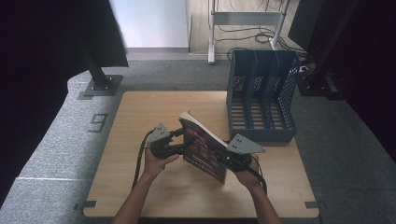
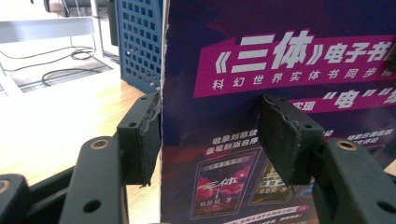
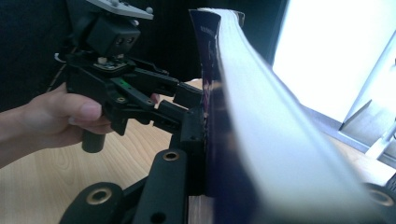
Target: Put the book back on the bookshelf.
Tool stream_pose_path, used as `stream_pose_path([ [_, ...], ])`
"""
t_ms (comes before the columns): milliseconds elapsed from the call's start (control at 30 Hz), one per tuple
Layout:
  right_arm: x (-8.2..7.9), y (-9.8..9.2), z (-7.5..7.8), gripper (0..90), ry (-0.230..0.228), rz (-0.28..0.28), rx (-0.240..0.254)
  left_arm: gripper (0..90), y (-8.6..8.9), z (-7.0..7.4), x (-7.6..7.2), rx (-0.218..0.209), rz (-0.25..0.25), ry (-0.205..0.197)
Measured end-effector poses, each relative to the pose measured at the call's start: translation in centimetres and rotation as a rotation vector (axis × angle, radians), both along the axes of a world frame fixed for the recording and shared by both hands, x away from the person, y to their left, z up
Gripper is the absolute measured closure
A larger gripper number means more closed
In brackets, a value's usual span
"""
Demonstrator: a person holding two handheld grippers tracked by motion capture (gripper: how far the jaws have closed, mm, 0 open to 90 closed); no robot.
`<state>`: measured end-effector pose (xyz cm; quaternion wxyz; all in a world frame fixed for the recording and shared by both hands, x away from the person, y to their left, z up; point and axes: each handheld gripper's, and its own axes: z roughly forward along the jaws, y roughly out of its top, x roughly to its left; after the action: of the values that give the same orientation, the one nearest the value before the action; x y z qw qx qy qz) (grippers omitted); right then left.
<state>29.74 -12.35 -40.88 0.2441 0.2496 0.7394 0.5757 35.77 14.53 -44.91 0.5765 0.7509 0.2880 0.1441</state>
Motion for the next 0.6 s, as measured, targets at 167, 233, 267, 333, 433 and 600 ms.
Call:
stream_pose_path([
  [167, 0.46, 0.22, -0.01, 78.2, 0.022, -0.009, 0.002, 40.3, 0.0, -0.02, -0.01, 0.001, 0.001, 0.0],
  [233, 0.51, 0.16, -0.02, 79.8, 0.026, -0.014, 0.004, 40.3, -0.01, -0.02, -0.02, 0.001, 0.001, 0.0],
  [267, 0.54, 0.1, -0.02, 80.5, 0.028, -0.017, 0.005, 40.2, -0.02, -0.03, -0.03, 0.0, 0.002, 0.0],
  [333, 0.64, -0.05, -0.04, 81.2, 0.036, -0.024, 0.014, 40.0, -0.02, -0.01, -0.08, 0.003, 0.003, -0.003],
  [433, 0.74, -0.19, -0.09, 81.4, 0.044, -0.03, 0.027, 39.2, -0.01, 0.04, -0.3, 0.01, 0.007, -0.011],
  [600, 0.92, -0.29, -0.17, 81.4, 0.053, -0.047, 0.047, 37.9, 0.21, 0.06, -0.82, 0.037, 0.025, -0.018],
])
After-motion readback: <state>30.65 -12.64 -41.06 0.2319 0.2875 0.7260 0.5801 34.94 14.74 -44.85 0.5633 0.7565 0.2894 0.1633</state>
